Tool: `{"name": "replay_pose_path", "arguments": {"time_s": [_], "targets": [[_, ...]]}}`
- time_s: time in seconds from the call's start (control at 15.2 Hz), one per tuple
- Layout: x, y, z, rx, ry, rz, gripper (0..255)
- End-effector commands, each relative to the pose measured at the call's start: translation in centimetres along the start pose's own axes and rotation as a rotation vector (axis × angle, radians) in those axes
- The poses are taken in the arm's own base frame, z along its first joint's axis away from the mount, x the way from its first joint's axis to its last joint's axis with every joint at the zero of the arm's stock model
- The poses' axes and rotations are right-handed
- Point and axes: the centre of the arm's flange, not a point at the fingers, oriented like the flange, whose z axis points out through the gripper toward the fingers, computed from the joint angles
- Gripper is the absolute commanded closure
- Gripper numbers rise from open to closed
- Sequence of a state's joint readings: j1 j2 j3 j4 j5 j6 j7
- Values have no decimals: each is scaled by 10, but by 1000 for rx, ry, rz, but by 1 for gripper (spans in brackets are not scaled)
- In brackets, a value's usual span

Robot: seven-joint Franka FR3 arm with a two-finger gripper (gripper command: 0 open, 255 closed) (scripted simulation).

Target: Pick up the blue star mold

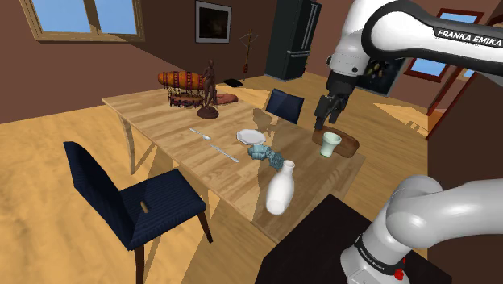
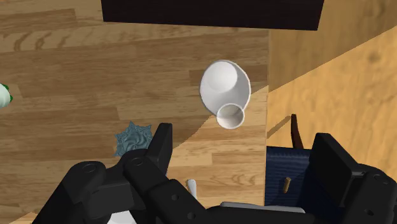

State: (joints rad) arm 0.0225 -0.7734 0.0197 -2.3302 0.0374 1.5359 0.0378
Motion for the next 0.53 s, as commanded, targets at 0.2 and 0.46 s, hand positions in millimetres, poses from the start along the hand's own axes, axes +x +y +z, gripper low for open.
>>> {"name": "replay_pose_path", "arguments": {"time_s": [0.2, 0.46], "targets": [[26, 12, 27, -5, 0, -14, 0], [60, 29, 63, -12, -1, -33, 0]]}}
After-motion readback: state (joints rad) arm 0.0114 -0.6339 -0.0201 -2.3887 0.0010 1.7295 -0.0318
